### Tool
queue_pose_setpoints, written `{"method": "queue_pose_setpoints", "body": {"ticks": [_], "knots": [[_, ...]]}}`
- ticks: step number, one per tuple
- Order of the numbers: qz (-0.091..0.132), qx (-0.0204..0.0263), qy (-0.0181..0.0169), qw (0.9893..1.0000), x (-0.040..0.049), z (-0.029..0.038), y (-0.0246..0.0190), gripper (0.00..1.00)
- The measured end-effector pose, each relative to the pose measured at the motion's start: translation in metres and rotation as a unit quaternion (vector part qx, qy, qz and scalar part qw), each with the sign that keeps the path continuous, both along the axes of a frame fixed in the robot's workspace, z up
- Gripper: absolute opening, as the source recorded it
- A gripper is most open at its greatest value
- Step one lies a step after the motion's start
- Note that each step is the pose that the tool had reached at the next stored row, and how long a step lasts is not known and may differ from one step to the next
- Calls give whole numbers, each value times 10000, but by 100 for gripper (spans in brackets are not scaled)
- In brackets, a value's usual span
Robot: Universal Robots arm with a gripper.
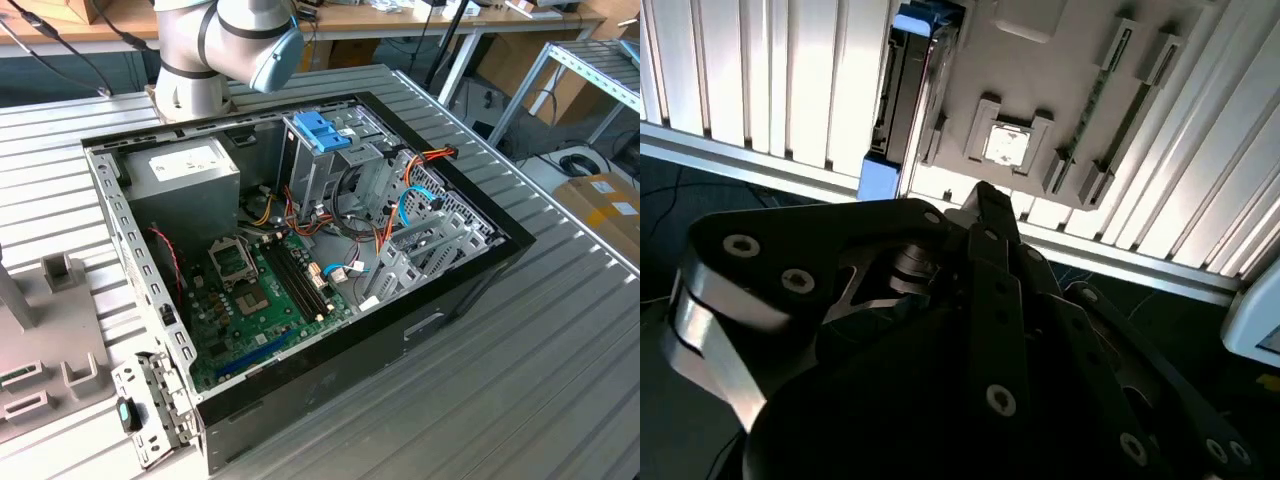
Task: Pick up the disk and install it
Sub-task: 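Pick up the disk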
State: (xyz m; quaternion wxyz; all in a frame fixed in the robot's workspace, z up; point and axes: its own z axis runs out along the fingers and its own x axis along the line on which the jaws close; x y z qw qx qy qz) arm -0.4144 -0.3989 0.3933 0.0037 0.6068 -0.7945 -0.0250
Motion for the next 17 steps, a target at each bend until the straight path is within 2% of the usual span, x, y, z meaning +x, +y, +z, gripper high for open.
{"method": "queue_pose_setpoints", "body": {"ticks": [3, 12, 17], "knots": [[165, 0, 0, 9999, 0, 0, 0, 10], [445, 0, 0, 9990, 0, 0, 0, 10], [500, 0, 0, 9988, 0, 0, 0, 10]]}}
